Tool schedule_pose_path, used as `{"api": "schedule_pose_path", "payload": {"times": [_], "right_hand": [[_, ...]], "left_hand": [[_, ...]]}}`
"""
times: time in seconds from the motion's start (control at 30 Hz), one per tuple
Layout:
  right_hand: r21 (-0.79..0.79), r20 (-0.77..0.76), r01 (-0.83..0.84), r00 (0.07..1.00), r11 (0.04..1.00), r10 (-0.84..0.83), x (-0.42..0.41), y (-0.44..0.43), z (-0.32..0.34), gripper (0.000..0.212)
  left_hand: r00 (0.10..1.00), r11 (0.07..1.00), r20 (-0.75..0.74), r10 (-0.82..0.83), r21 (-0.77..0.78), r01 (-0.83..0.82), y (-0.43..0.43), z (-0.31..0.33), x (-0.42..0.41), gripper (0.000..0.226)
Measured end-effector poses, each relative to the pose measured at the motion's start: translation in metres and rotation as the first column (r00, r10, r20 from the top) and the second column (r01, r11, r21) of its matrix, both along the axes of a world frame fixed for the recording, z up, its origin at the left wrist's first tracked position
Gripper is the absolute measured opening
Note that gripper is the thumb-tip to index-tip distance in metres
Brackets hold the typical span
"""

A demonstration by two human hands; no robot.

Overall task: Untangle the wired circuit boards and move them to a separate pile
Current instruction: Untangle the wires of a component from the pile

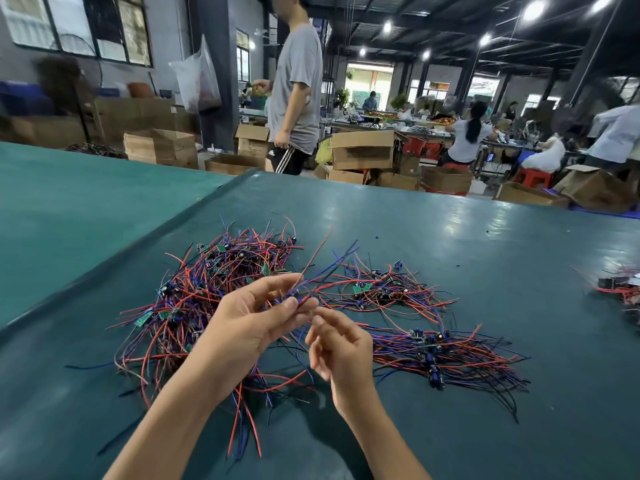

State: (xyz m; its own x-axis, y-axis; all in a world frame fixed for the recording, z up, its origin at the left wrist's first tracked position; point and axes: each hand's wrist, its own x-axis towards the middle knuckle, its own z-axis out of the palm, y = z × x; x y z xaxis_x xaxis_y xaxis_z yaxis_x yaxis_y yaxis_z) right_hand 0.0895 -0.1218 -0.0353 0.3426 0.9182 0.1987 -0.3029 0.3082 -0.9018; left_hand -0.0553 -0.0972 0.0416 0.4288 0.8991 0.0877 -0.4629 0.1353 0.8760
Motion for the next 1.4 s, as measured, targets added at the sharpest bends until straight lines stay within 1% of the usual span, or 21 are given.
{"api": "schedule_pose_path", "payload": {"times": [0.07, 0.13, 0.2, 0.3, 0.33, 0.37, 0.43, 0.53, 0.6, 0.67, 0.73, 0.83, 0.9, 0.97, 1.1, 1.17, 1.23, 1.33, 1.4], "right_hand": [[0.019, -0.130, -0.080, 0.988, 0.997, 0.081, 0.005, -0.001, 0.003, 0.020], [0.000, -0.185, -0.132, 0.974, 0.991, 0.129, 0.010, -0.003, 0.006, 0.024], [-0.041, -0.158, -0.182, 0.972, 0.982, 0.174, 0.013, -0.005, 0.008, 0.032], [-0.037, -0.108, -0.251, 0.963, 0.967, 0.246, 0.014, -0.009, 0.012, 0.027], [-0.044, -0.110, -0.261, 0.961, 0.964, 0.255, 0.014, -0.009, 0.012, 0.029], [-0.062, -0.095, -0.255, 0.964, 0.965, 0.248, 0.014, -0.009, 0.013, 0.034], [-0.108, -0.029, -0.187, 0.982, 0.977, 0.185, 0.014, -0.009, 0.015, 0.038], [-0.138, 0.023, -0.045, 0.999, 0.989, 0.048, 0.019, -0.007, 0.014, 0.031], [-0.151, 0.027, 0.019, 1.000, 0.988, -0.015, 0.021, -0.006, 0.012, 0.027], [-0.171, -0.001, 0.039, 0.999, 0.985, -0.040, 0.021, -0.005, 0.012, 0.026], [-0.211, 0.012, 0.054, 0.999, 0.976, -0.053, 0.021, -0.003, 0.011, 0.031], [-0.244, 0.017, 0.054, 0.999, 0.968, -0.052, 0.022, -0.002, 0.011, 0.037], [-0.248, 0.000, 0.034, 0.999, 0.968, -0.035, 0.023, -0.001, 0.010, 0.040], [-0.241, -0.009, 0.003, 1.000, 0.970, -0.005, 0.024, -0.002, 0.010, 0.040], [-0.237, -0.024, -0.046, 0.999, 0.970, 0.042, 0.025, -0.004, 0.010, 0.034], [-0.243, -0.022, -0.059, 0.998, 0.968, 0.056, 0.026, -0.005, 0.010, 0.034], [-0.232, -0.007, -0.063, 0.998, 0.971, 0.063, 0.026, -0.006, 0.010, 0.037], [-0.193, 0.001, -0.092, 0.996, 0.977, 0.093, 0.024, -0.008, 0.010, 0.036], [-0.196, 0.060, -0.073, 0.994, 0.978, 0.086, 0.023, -0.008, 0.009, 0.041]], "left_hand": [[0.998, 0.998, 0.000, -0.062, 0.003, 0.062, -0.003, -0.005, 0.000, 0.034], [0.989, 0.989, -0.003, -0.150, -0.021, 0.150, -0.003, -0.009, -0.001, 0.027], [0.974, 0.974, -0.045, -0.222, -0.057, 0.219, -0.001, -0.013, 0.000, 0.024], [0.960, 0.955, -0.082, -0.268, -0.155, 0.254, 0.004, -0.019, 0.007, 0.024], [0.958, 0.948, -0.082, -0.276, -0.186, 0.257, 0.006, -0.021, 0.010, 0.022], [0.954, 0.942, -0.082, -0.287, -0.205, 0.266, 0.008, -0.022, 0.012, 0.021], [0.945, 0.932, -0.091, -0.314, -0.221, 0.288, 0.013, -0.025, 0.014, 0.021], [0.932, 0.915, -0.076, -0.355, -0.234, 0.330, 0.017, -0.034, 0.013, 0.030], [0.918, 0.895, -0.042, -0.395, -0.241, 0.374, 0.017, -0.042, 0.012, 0.036], [0.909, 0.886, -0.023, -0.416, -0.235, 0.400, 0.017, -0.050, 0.010, 0.040], [0.904, 0.889, -0.056, -0.424, -0.214, 0.404, 0.016, -0.053, 0.011, 0.044], [0.920, 0.902, -0.064, -0.387, -0.234, 0.363, 0.012, -0.052, 0.018, 0.038], [0.933, 0.909, -0.053, -0.357, -0.251, 0.334, 0.010, -0.054, 0.021, 0.041], [0.932, 0.902, -0.016, -0.363, -0.256, 0.347, 0.007, -0.056, 0.022, 0.044], [0.925, 0.881, 0.078, -0.372, -0.283, 0.378, 0.006, -0.058, 0.021, 0.020], [0.926, 0.874, 0.101, -0.364, -0.307, 0.377, 0.006, -0.059, 0.022, 0.018], [0.953, 0.904, 0.086, -0.291, -0.300, 0.303, 0.006, -0.063, 0.026, 0.015], [0.986, 0.968, 0.043, -0.163, -0.187, 0.168, 0.005, -0.071, 0.032, 0.018], [0.996, 0.989, 0.024, -0.087, -0.117, 0.089, 0.005, -0.075, 0.033, 0.022]]}}
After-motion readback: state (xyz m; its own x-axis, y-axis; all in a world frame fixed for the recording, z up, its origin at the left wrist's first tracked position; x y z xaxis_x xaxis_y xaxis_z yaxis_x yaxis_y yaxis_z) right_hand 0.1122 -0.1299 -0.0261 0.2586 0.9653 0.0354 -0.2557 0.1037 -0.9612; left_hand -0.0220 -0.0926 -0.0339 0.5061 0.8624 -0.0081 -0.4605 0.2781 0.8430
